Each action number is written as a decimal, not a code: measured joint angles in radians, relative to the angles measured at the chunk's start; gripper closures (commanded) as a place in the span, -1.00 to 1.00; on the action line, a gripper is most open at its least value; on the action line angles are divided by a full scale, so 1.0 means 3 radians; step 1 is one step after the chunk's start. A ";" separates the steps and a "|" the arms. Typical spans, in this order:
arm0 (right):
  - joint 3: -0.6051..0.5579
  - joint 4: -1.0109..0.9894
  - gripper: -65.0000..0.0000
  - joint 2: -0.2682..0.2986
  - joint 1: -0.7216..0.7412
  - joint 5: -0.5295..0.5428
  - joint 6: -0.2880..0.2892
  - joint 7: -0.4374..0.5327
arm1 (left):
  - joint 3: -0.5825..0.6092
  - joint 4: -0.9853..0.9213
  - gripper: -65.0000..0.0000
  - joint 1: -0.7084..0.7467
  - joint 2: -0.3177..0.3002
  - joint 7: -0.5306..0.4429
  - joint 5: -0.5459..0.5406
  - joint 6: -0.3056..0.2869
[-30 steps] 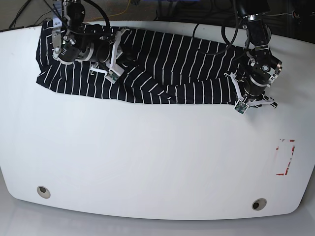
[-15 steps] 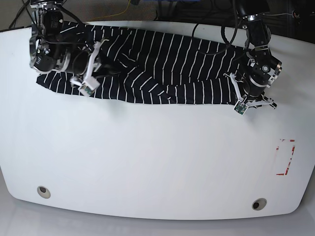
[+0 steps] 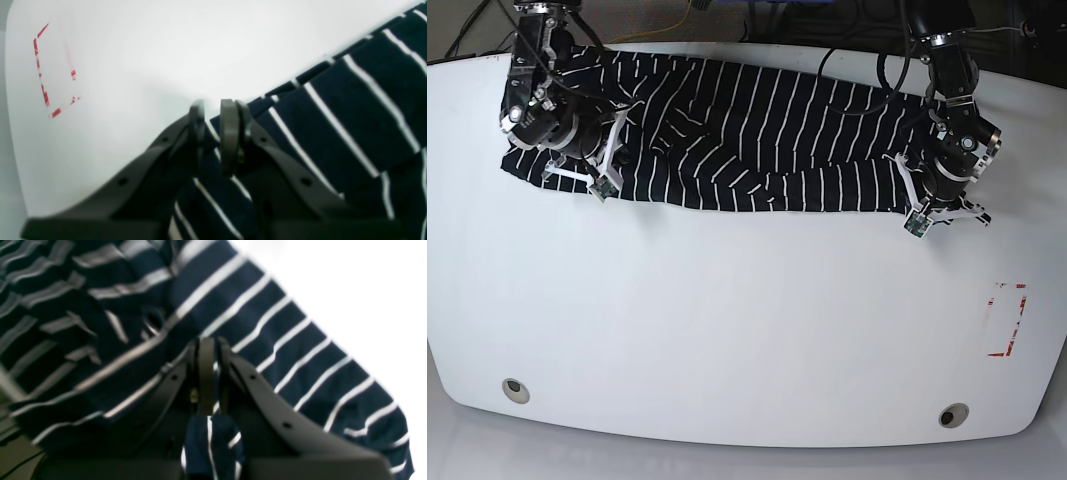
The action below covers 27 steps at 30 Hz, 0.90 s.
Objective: Layout the t-shirt on the table in an organized manner, then fold the t-shirt properly
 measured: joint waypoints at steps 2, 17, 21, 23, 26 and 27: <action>0.0003 0.0000 0.92 -0.0092 0.0000 -0.0125 0.0001 0.0003 | 0.0032 0.0000 0.81 0.0000 -0.0001 0.0001 0.0001 0.0000; -0.0389 0.0001 0.92 -0.0136 -0.0203 0.0017 -0.0004 0.0175 | 0.0066 0.0000 0.81 0.0000 0.0005 -0.0004 -0.0001 0.0000; -0.0546 0.0004 0.92 0.0011 -0.0272 0.0338 0.0004 0.0160 | 0.0064 0.0000 0.81 0.0003 -0.0001 0.0000 0.0001 0.0000; -0.0594 0.0004 0.92 0.0117 -0.0296 0.0565 0.0000 0.0148 | 0.0055 0.0000 0.81 0.0001 -0.0003 0.0000 0.0003 0.0001; -0.0636 0.0006 0.92 0.0301 -0.0313 0.0984 -0.0003 0.0148 | 0.0066 0.0000 0.81 0.0001 0.0000 -0.0004 -0.0003 0.0000; -0.0660 0.0008 0.92 0.0373 -0.0314 0.1197 -0.0014 0.0146 | 0.0069 0.0000 0.81 0.0001 0.0001 -0.0004 -0.0003 -0.0003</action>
